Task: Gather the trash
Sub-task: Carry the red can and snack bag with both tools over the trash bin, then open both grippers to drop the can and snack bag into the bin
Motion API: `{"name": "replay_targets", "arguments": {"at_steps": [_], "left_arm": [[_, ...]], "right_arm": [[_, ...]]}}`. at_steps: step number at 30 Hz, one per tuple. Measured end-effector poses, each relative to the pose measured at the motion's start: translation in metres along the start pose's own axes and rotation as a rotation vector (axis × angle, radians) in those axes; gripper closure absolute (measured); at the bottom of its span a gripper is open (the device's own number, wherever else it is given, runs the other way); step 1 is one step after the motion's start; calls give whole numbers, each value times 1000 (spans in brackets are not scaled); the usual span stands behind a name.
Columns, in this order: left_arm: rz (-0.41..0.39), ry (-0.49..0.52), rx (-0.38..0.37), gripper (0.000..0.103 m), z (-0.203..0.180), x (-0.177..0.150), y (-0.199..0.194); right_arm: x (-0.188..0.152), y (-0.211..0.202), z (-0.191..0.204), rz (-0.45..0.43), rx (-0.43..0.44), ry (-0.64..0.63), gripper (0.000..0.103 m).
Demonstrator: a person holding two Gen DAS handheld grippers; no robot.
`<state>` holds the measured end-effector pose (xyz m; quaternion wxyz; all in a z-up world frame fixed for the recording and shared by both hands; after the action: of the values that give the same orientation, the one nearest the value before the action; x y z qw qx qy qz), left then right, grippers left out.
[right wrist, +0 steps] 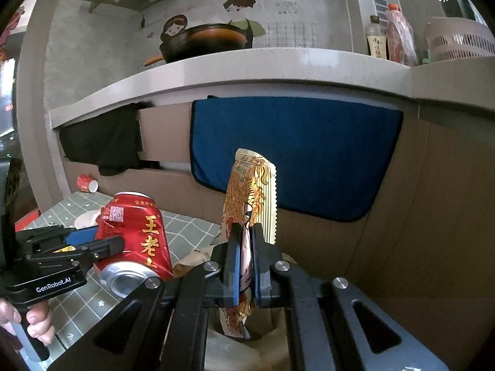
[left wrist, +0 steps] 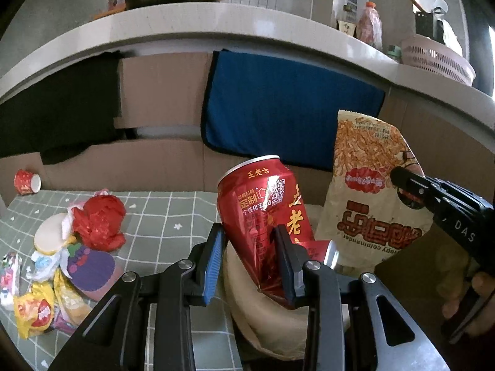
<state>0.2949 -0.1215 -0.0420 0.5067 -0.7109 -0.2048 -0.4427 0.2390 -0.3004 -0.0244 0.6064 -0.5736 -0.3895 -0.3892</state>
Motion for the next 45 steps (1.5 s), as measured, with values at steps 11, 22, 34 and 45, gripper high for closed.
{"name": "replay_targets", "arguments": {"at_steps": [11, 22, 34, 45], "left_arm": [[42, -17, -28, 70, 0, -6, 20], [184, -60, -88, 73, 2, -32, 80], [236, -54, -127, 69, -4, -47, 113], [89, -206, -85, 53, 30, -23, 57]], "right_arm": [[-12, 16, -3, 30, -3, 2, 97], [-57, 66, -15, 160, -3, 27, 97], [-97, 95, -23, 271, 9, 51, 94], [-79, 70, -16, 195, 17, 68, 75]]}}
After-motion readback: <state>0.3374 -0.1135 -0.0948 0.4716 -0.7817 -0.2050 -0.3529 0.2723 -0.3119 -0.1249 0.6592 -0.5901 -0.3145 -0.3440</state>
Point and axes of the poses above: each gripper's, at about its wrist camera, not at the fingertips, and y roughly the way its jaws point, z to its left, x to its top, the point moved 4 cm from there along y, roughly the way its jaws point, and after that the axes turned 1 degree about y, right-handed, at the moved point
